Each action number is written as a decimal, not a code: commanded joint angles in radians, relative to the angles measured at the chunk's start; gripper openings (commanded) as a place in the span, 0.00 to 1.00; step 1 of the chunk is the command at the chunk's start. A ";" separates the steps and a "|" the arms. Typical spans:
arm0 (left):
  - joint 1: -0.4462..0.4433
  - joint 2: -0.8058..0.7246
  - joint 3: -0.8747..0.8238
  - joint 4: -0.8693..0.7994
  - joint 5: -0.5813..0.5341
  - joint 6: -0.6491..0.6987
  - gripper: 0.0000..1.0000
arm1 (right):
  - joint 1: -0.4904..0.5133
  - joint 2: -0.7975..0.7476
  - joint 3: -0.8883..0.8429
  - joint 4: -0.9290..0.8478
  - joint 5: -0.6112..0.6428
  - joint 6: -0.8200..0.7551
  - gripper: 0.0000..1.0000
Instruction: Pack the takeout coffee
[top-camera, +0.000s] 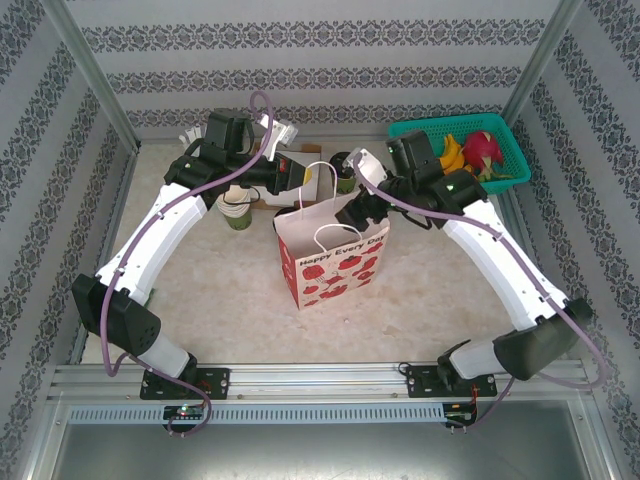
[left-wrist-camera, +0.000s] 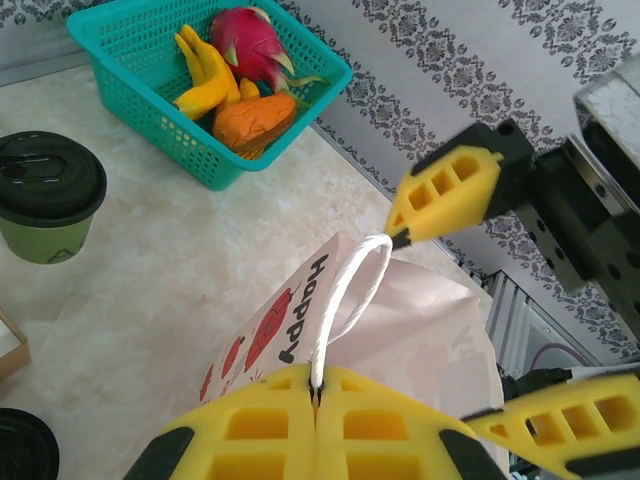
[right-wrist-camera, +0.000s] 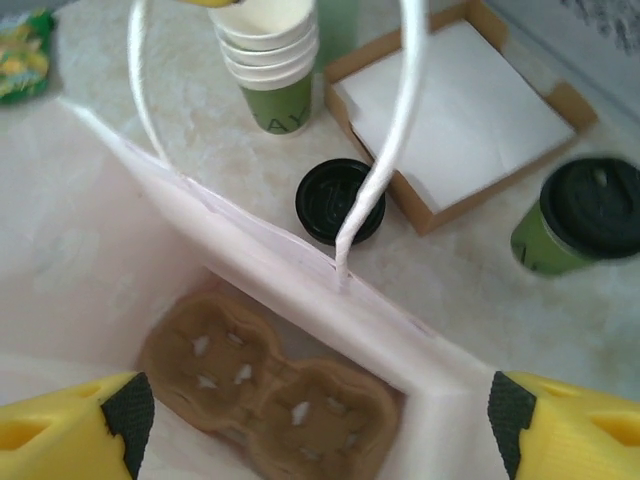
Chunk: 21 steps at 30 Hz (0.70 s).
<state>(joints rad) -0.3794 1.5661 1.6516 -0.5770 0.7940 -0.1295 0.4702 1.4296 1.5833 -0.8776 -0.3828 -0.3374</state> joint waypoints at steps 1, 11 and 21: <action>-0.008 0.002 0.004 -0.004 0.028 0.019 0.00 | -0.032 0.072 0.039 -0.081 -0.139 -0.325 0.86; -0.007 0.006 0.009 0.030 0.066 0.000 0.00 | -0.060 0.258 0.190 -0.150 -0.229 -0.564 0.81; -0.008 0.014 0.014 0.028 0.073 0.010 0.00 | -0.053 0.365 0.255 -0.161 -0.282 -0.620 0.63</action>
<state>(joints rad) -0.3794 1.5665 1.6516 -0.5755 0.8345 -0.1310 0.4206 1.7702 1.8038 -1.0073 -0.6056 -0.9127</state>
